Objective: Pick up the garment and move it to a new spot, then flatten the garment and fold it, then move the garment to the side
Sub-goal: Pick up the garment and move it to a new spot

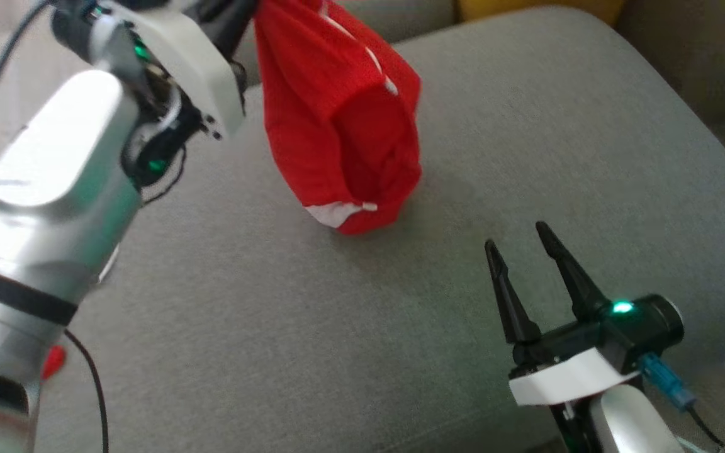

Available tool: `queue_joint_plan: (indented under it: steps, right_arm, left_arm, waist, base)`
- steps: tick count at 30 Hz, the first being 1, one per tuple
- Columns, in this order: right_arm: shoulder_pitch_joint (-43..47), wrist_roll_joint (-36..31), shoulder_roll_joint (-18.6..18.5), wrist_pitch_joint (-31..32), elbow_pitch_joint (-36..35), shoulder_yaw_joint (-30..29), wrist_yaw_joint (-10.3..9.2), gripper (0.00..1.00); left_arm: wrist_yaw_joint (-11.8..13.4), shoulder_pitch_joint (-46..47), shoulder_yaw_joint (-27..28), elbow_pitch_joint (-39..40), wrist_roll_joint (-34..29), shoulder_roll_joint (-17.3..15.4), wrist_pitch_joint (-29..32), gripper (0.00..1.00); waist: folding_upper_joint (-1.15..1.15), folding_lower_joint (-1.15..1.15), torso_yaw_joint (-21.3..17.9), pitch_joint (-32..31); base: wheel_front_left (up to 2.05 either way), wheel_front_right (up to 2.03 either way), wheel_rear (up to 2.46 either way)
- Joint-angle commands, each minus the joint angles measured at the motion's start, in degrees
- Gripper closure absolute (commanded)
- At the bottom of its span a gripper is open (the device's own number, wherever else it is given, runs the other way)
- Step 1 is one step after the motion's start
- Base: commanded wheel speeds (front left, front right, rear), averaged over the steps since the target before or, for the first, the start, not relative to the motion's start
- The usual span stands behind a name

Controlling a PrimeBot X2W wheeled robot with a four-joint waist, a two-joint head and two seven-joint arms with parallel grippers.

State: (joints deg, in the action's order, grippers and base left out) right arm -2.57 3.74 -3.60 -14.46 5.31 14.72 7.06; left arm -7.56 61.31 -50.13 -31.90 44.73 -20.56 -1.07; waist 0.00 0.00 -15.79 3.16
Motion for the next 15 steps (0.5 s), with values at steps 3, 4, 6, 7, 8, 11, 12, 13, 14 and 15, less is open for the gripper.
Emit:
queue_joint_plan:
  steps: [3, 4, 6, 7, 8, 11, 12, 13, 14, 15]
  right_arm:
    - [-4.13, 0.70, 0.62, -0.54, -2.49, 1.69, 0.43, 0.00]
    - [-4.59, 0.77, 0.65, -0.54, -2.70, 1.87, 0.43, 0.00]
    - [-5.43, 1.27, 0.68, -0.54, -3.06, 2.19, 0.43, 0.00]
    - [-5.81, 1.64, 0.69, -0.54, -3.24, 2.39, 0.43, 0.00]
    - [-6.15, 1.98, 0.69, -0.54, -3.32, 2.58, 0.43, 0.00]
    - [-6.73, 2.65, 0.70, -0.54, -3.31, 3.05, 0.43, 0.00]
    - [-6.72, 2.80, 0.70, -0.54, -3.22, 3.14, 0.43, 0.00]
    - [-6.60, 2.91, 0.71, -0.54, -3.13, 3.15, 0.43, 0.00]
    - [-6.32, 2.97, 0.71, -0.54, -3.00, 3.03, 0.43, 0.00]
    - [-5.93, 2.97, 0.71, -0.54, -2.82, 2.94, 0.43, 0.00]
  left_arm:
    - [0.08, 1.99, -1.17, 0.21, 1.51, -2.06, 0.69, 1.00]
    - [0.08, 1.29, -2.74, -0.24, 1.94, -2.27, 1.23, 1.00]
    - [0.08, -0.22, -5.91, -1.04, 2.49, -2.82, 0.90, 1.00]
    - [0.08, -1.12, -7.11, -1.80, 2.73, -2.99, 0.17, 1.00]
    - [0.08, -2.01, -8.68, -2.73, 2.46, -3.28, -0.63, 1.00]
    - [0.22, -4.85, -9.91, -7.36, 2.07, -3.07, -5.76, 0.28]
    - [1.03, -5.78, -9.55, -9.02, 1.90, -2.57, -8.17, 0.00]
    - [2.18, -6.89, -8.89, -10.38, 1.98, -1.78, -10.46, 0.00]
    - [3.07, -8.12, -8.22, -11.31, 2.11, -0.87, -11.96, 0.00]
    - [4.31, -9.19, -7.57, -11.85, 1.66, -0.23, -12.99, 0.00]
  waist:
    - [0.00, 0.00, -3.55, 6.23]
    - [0.00, 0.00, -3.89, 7.44]
    - [0.00, 0.00, -4.25, 9.29]
    - [0.00, 0.00, -4.35, 10.15]
    - [0.00, 0.00, -4.40, 10.69]
    - [0.00, 0.00, -4.23, 11.38]
    - [0.00, 0.00, -4.02, 11.22]
    - [0.00, 0.00, -3.65, 10.84]
    - [0.00, 0.00, -3.10, 10.23]
    - [0.00, 0.00, -2.49, 9.56]
  base:
    - [0.00, 0.00, 0.00]
    - [0.00, 0.00, 0.00]
    - [0.00, 0.00, 0.00]
    - [0.00, 0.00, 0.00]
    - [0.00, 0.00, 0.00]
    - [0.00, 0.00, 0.00]
    - [0.00, 0.00, 0.00]
    - [0.00, 0.00, 0.00]
    - [0.00, 0.00, 0.00]
    - [0.00, 0.00, 0.00]
